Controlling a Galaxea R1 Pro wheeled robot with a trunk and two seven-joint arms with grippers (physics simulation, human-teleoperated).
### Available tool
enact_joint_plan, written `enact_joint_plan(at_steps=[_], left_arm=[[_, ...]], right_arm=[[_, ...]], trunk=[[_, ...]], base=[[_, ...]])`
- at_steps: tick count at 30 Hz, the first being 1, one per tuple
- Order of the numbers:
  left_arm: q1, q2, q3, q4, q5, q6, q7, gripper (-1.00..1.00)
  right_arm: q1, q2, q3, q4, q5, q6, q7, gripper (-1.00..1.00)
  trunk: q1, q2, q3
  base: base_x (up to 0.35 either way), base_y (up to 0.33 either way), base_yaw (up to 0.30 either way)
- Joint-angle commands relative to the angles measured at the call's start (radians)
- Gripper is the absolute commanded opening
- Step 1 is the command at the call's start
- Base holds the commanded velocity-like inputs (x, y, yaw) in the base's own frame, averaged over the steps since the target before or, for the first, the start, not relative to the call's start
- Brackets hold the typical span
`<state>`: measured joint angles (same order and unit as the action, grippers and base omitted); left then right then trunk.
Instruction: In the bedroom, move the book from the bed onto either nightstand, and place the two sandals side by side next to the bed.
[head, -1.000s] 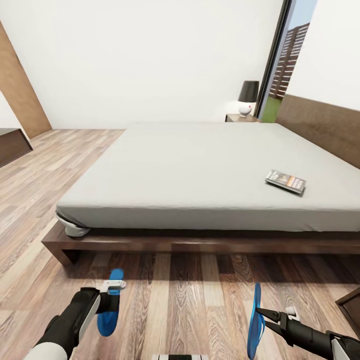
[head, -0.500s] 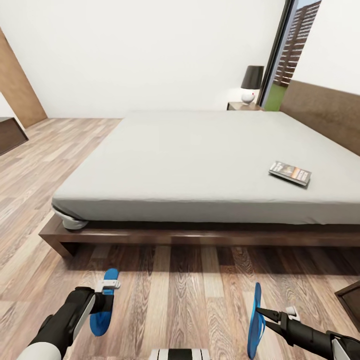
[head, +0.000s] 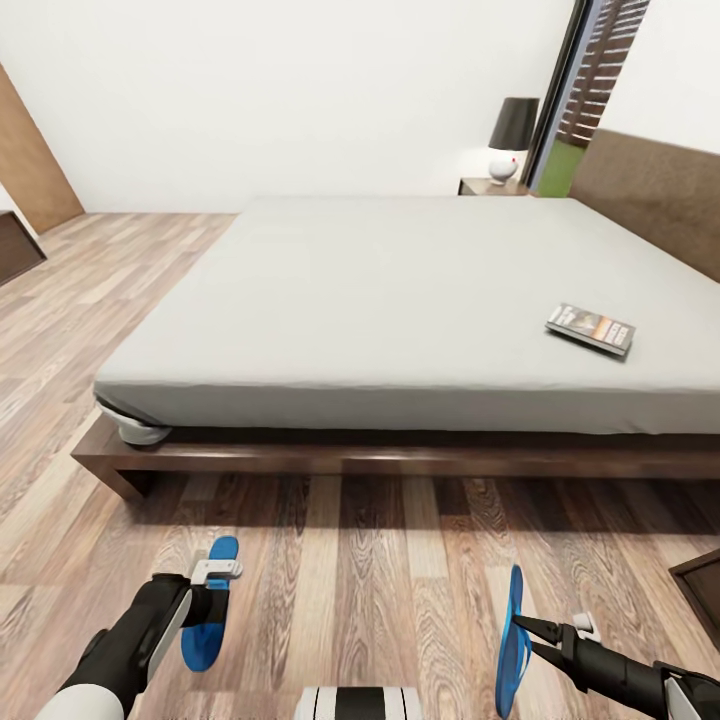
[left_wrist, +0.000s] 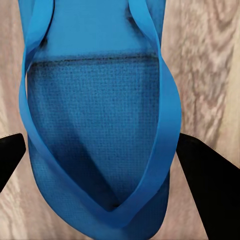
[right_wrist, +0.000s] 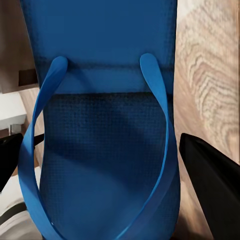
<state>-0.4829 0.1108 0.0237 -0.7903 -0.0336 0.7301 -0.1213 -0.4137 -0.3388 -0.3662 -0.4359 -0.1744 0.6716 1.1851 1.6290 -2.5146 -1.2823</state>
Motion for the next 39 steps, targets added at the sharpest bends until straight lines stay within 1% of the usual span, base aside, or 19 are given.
enact_joint_plan(at_steps=[1,14,15,16,20,39], left_arm=[[0.000,0.000,0.002,-0.001,-0.004,0.005,-0.006,-1.00],[0.000,-0.003,0.002,-0.001,-0.003,0.005,-0.006,-1.00],[0.000,-0.006,0.002,-0.001,-0.003,0.005,-0.006,-1.00],[0.000,-0.014,0.003,-0.001,-0.004,0.005,-0.006,-1.00],[0.000,-0.021,0.004,-0.001,-0.005,0.005,-0.005,-1.00],[0.000,-0.022,0.004,-0.001,-0.003,0.004,-0.005,-1.00]], right_arm=[[0.000,0.000,-0.002,0.000,-0.004,0.008,0.002,-1.00],[-0.001,0.001,-0.002,0.000,-0.004,0.008,0.002,-1.00],[-0.001,0.001,-0.002,0.000,-0.004,0.008,0.002,-1.00],[-0.001,0.001,-0.002,0.000,-0.004,0.008,0.002,-1.00],[-0.001,0.001,-0.002,-0.001,-0.004,0.008,0.002,-1.00],[-0.001,0.001,-0.002,-0.001,-0.004,0.008,0.002,-1.00]], trunk=[[0.000,-0.001,-0.005],[0.006,-0.004,-0.055],[0.006,-0.004,-0.059],[0.007,-0.004,-0.063],[0.009,-0.005,-0.078],[0.017,-0.009,-0.152]], base=[[0.000,0.000,0.000],[0.000,0.000,0.000],[0.000,0.000,0.000],[0.000,0.000,0.000],[0.000,0.000,0.000],[0.000,0.000,0.000]])
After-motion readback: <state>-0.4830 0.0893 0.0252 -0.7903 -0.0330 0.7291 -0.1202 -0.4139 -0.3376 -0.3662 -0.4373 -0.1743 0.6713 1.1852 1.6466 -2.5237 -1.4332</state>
